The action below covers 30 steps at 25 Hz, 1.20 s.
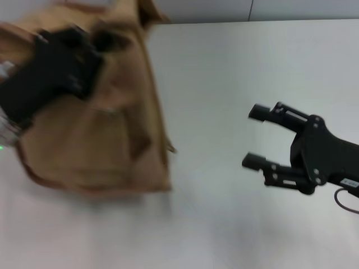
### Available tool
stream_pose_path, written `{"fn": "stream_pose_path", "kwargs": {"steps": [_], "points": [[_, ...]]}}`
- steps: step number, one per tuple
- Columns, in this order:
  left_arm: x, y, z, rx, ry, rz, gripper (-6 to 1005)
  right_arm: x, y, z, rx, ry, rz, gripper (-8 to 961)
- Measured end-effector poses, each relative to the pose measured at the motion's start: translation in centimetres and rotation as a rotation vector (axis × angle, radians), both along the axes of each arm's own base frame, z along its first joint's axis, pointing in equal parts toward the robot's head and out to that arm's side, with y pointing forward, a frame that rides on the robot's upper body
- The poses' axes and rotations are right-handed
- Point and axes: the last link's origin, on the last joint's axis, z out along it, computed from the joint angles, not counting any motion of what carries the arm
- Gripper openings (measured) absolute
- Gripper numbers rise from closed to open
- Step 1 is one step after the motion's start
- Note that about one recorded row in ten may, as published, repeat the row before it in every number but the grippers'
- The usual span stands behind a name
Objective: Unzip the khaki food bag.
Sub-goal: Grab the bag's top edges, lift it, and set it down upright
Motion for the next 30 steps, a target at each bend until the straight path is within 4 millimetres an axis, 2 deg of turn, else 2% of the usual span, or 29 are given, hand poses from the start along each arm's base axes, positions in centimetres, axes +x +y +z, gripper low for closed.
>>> {"fn": "stream_pose_path", "kwargs": {"steps": [1, 4, 5, 6, 10, 13, 14, 15, 16, 20, 30], "points": [[0.0, 0.0, 0.0, 0.000, 0.000, 0.000, 85, 0.0, 0.0, 0.0, 0.000, 0.000, 0.000, 824], [-0.1, -0.8, -2.6, -0.017, 0.051, -0.003, 85, 0.8, 0.0, -0.3, 0.124, -0.002, -0.054, 824], [-0.3, -1.4, -3.8, -0.024, 0.063, 0.001, 84, 1.5, 0.0, -0.3, 0.221, -0.010, -0.090, 824], [-0.3, -1.4, -3.8, -0.024, 0.063, 0.001, 84, 1.5, 0.0, -0.3, 0.221, -0.010, -0.090, 824], [-0.5, -2.2, -4.8, -0.053, 0.070, 0.008, 85, 2.8, -0.4, -0.8, 0.471, -0.073, -0.145, 823], [-0.6, -2.5, -5.1, -0.070, 0.074, 0.009, 85, 3.0, -0.6, -2.0, 0.586, -0.135, -0.161, 823], [-0.6, -2.6, -5.4, -0.082, 0.078, 0.009, 85, 2.9, -0.6, -2.7, 0.616, -0.171, -0.158, 823], [-0.5, -2.8, -5.7, -0.098, 0.084, 0.010, 84, 2.5, -0.3, -4.5, 0.670, -0.252, -0.154, 823], [-0.5, -2.8, -5.7, -0.098, 0.084, 0.010, 84, 2.5, -0.3, -4.5, 0.670, -0.252, -0.154, 823], [-0.3, -2.9, -6.2, -0.119, 0.086, 0.006, 83, 1.0, 0.2, -7.2, 0.761, -0.376, -0.142, 822], [-0.2, -3.1, -6.5, -0.118, 0.089, -0.004, 82, -0.9, 0.0, -8.9, 0.751, -0.388, -0.069, 821]]}}
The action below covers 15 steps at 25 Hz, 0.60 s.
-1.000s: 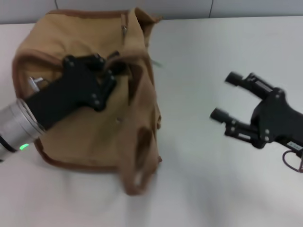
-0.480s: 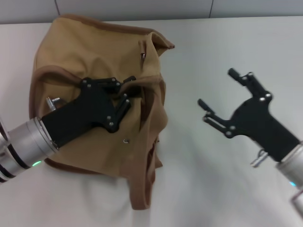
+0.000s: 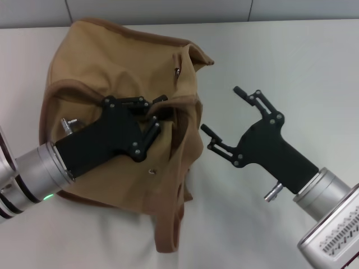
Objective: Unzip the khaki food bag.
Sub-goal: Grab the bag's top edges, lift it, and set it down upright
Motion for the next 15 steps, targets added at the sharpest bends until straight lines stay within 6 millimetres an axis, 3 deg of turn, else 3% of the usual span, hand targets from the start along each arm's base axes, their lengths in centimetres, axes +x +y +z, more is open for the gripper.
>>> {"fn": "stream_pose_path", "kwargs": {"steps": [15], "points": [[0.4, 0.1, -0.1, -0.008, -0.008, -0.011, 83, -2.8, 1.1, -2.2, -0.006, 0.007, -0.065, 819]]}}
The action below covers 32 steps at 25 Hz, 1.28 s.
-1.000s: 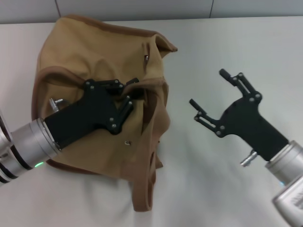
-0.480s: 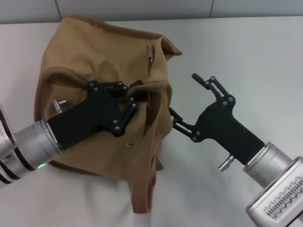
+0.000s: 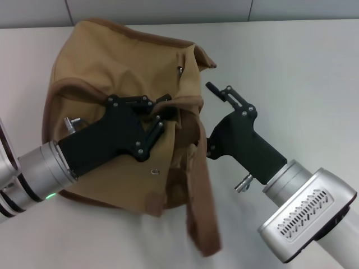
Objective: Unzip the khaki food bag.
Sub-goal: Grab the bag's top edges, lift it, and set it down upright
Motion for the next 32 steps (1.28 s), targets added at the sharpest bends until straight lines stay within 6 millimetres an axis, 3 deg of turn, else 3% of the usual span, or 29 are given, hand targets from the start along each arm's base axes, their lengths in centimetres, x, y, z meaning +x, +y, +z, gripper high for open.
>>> {"fn": "stream_pose_path", "kwargs": {"steps": [2, 7, 16, 21, 26, 32], "points": [[-0.03, -0.03, 0.00, 0.000, 0.000, 0.001, 83, -0.16, -0.07, -0.19, -0.011, -0.001, 0.004, 819], [-0.09, -0.13, -0.01, -0.002, -0.001, 0.001, 83, -0.45, -0.09, -0.30, -0.018, 0.004, 0.011, 589], [-0.12, -0.29, -0.12, -0.010, 0.002, 0.000, 83, -1.02, 0.40, -0.23, -0.032, 0.051, -0.008, 361], [-0.20, -0.38, -0.12, -0.010, 0.001, 0.003, 82, -1.04, 0.43, -0.22, -0.030, 0.052, -0.009, 139], [-0.06, -0.55, 0.01, -0.010, -0.017, -0.004, 82, -0.86, 0.33, -0.19, -0.029, 0.052, -0.015, 3], [0.25, -0.69, 0.84, 0.028, -0.095, 0.008, 82, -0.65, 0.36, -0.07, -0.021, 0.053, -0.025, 3]]}}
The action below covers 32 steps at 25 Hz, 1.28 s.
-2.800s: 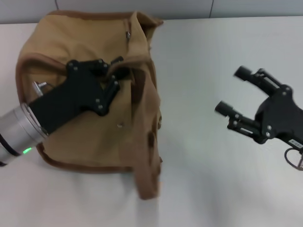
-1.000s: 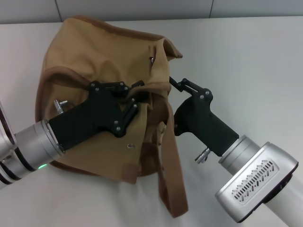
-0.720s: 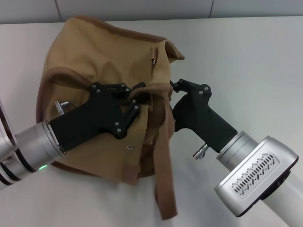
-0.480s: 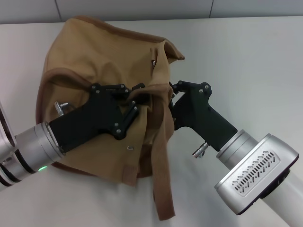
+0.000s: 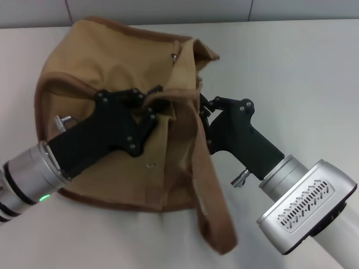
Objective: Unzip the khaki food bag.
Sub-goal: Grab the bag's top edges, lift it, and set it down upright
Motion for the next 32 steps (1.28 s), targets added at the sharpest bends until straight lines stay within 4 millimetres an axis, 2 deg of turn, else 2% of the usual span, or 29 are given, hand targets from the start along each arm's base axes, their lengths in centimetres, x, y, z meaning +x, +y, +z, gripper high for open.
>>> {"fn": "stream_pose_path", "kwargs": {"steps": [10, 18, 24, 32], "points": [[0.0, -0.7, 2.7, 0.128, -0.216, 0.058, 82, 1.2, 0.2, 1.0, -0.011, 0.079, -0.054, 4], [-1.5, -1.3, 4.9, 0.199, -0.405, 0.189, 82, 3.7, 0.2, 3.1, -0.024, 0.196, -0.118, 4], [-2.4, -1.7, 5.4, 0.201, -0.452, 0.247, 82, 5.3, -0.3, 4.6, -0.016, 0.253, -0.148, 4], [-3.3, -1.9, 5.4, 0.201, -0.438, 0.294, 83, 5.5, 0.0, 5.0, -0.046, 0.306, -0.166, 12]]}}
